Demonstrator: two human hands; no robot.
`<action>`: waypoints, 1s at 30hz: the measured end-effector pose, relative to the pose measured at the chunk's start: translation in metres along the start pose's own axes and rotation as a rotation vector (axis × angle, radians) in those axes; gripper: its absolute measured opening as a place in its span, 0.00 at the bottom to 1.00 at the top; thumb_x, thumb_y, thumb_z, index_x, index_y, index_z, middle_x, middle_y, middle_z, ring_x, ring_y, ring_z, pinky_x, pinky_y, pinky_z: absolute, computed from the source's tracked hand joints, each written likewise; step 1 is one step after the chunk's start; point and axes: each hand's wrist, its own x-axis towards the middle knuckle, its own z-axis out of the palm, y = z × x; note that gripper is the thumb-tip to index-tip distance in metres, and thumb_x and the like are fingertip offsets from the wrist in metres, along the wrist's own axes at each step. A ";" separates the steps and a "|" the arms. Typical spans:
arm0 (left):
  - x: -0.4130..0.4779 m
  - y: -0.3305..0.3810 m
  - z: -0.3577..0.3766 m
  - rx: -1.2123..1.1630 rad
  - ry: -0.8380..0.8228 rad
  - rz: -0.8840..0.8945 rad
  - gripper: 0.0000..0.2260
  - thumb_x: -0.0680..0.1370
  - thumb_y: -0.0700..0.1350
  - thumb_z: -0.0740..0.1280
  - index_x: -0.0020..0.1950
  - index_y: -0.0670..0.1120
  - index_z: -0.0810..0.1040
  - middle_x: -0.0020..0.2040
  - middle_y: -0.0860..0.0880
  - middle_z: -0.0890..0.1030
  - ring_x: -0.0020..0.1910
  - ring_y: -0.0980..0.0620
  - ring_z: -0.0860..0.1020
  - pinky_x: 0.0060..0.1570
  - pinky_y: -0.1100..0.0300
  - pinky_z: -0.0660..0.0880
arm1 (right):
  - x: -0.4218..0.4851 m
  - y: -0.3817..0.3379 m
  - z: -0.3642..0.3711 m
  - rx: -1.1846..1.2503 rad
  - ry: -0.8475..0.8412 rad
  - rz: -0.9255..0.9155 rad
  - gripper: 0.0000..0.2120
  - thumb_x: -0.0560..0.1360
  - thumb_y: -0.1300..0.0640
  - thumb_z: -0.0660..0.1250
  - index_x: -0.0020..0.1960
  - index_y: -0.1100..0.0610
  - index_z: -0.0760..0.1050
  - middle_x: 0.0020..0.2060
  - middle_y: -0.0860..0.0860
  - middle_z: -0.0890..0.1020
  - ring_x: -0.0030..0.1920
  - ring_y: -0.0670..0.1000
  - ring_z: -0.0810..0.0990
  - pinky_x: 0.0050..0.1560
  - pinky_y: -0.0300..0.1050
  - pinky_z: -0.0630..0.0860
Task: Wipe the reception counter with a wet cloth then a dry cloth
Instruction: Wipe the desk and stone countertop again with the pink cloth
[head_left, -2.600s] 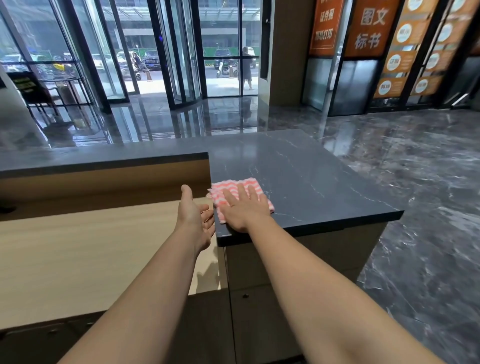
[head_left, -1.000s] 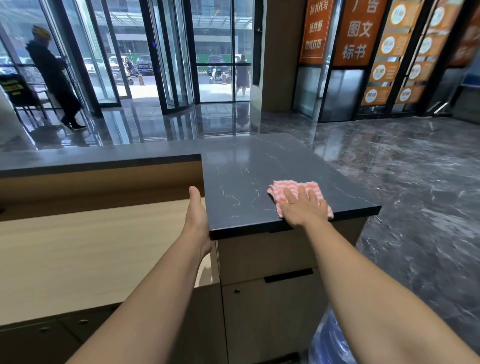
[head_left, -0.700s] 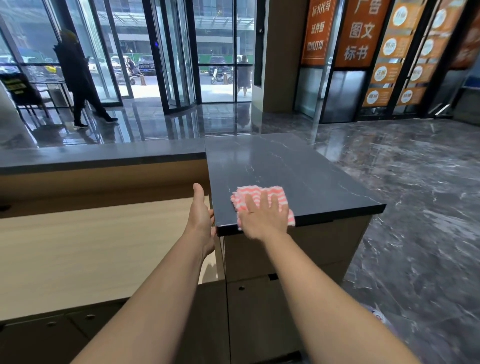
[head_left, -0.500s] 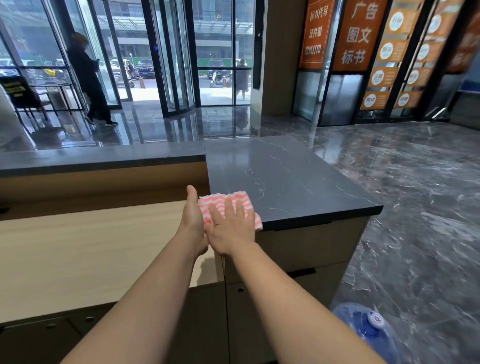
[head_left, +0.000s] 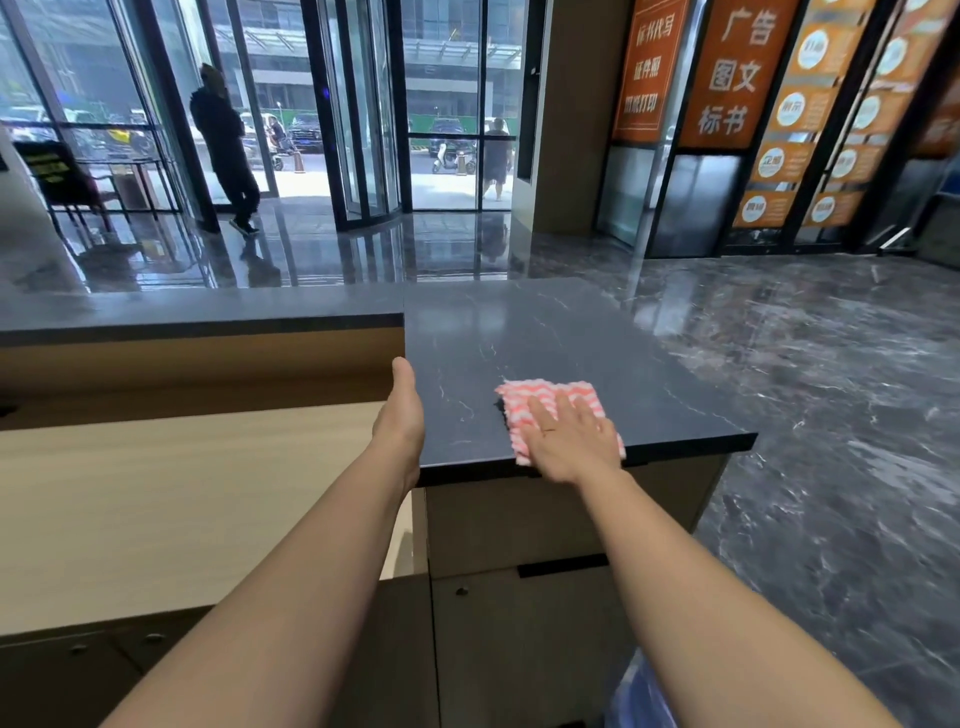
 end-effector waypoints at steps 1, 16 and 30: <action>0.003 -0.001 0.000 -0.003 0.012 -0.014 0.31 0.78 0.68 0.46 0.60 0.47 0.76 0.54 0.48 0.81 0.44 0.49 0.80 0.31 0.58 0.71 | 0.002 0.007 -0.002 0.003 -0.010 0.033 0.26 0.83 0.43 0.43 0.80 0.44 0.43 0.79 0.50 0.41 0.79 0.54 0.41 0.75 0.55 0.42; 0.022 -0.009 -0.008 -0.108 0.086 -0.099 0.32 0.79 0.67 0.50 0.63 0.42 0.73 0.58 0.44 0.79 0.53 0.44 0.78 0.46 0.54 0.73 | -0.014 -0.093 0.024 -0.051 -0.030 -0.355 0.31 0.82 0.44 0.51 0.79 0.45 0.38 0.78 0.55 0.37 0.77 0.61 0.35 0.73 0.63 0.37; 0.119 0.016 -0.049 -0.186 0.332 0.020 0.10 0.76 0.33 0.58 0.50 0.37 0.77 0.35 0.41 0.78 0.30 0.47 0.74 0.26 0.64 0.67 | 0.052 -0.150 0.020 0.156 0.131 -0.476 0.31 0.78 0.62 0.60 0.75 0.44 0.55 0.76 0.54 0.57 0.76 0.58 0.52 0.72 0.59 0.53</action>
